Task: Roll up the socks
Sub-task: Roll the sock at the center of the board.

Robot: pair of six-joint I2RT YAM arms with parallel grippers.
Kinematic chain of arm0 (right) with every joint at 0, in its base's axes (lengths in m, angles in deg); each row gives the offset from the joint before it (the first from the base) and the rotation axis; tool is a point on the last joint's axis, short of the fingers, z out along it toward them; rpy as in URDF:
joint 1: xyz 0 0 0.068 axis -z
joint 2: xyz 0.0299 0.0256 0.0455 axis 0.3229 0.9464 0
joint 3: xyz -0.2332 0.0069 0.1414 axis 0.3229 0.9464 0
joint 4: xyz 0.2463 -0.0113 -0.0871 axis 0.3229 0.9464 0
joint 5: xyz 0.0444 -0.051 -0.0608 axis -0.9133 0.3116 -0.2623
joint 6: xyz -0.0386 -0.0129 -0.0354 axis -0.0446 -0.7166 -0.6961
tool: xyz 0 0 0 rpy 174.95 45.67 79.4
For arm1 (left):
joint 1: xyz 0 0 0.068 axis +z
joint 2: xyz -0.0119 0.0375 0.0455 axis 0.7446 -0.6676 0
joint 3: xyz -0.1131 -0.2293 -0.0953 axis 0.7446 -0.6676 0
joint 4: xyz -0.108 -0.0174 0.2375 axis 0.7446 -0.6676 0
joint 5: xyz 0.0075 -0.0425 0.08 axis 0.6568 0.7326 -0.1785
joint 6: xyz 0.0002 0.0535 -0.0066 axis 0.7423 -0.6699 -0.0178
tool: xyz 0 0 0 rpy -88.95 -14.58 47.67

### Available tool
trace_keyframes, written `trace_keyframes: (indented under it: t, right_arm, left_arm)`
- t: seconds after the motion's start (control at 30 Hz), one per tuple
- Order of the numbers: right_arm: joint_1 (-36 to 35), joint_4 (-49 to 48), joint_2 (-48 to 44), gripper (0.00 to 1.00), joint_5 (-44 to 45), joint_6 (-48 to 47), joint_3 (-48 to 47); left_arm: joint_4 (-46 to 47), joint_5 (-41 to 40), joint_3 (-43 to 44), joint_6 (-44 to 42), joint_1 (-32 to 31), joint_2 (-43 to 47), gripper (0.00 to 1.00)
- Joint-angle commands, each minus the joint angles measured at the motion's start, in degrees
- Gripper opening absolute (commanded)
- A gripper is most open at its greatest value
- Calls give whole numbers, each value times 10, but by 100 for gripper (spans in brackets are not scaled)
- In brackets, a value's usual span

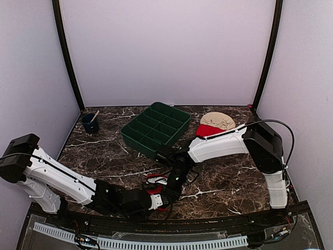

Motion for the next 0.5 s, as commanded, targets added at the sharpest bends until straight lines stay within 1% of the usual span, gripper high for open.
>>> trace_keyframes:
  t: [0.0,0.1,0.3,0.47]
  right_arm:
    - [4,2,7,0,-10,-4,-5]
    - [5,-2,5,4,-6,0,-1]
    - [13,-24,-8,16,-2,11,17]
    - [18,-43,-19,24,-2,22,32]
  left_arm:
    - [-14,51,3,8,11,-10,14]
    - [-18,80,4,10,22,-11,13]
    - [-41,129,17,19,40,-8,12]
    - [-50,160,20,30,51,-9,12]
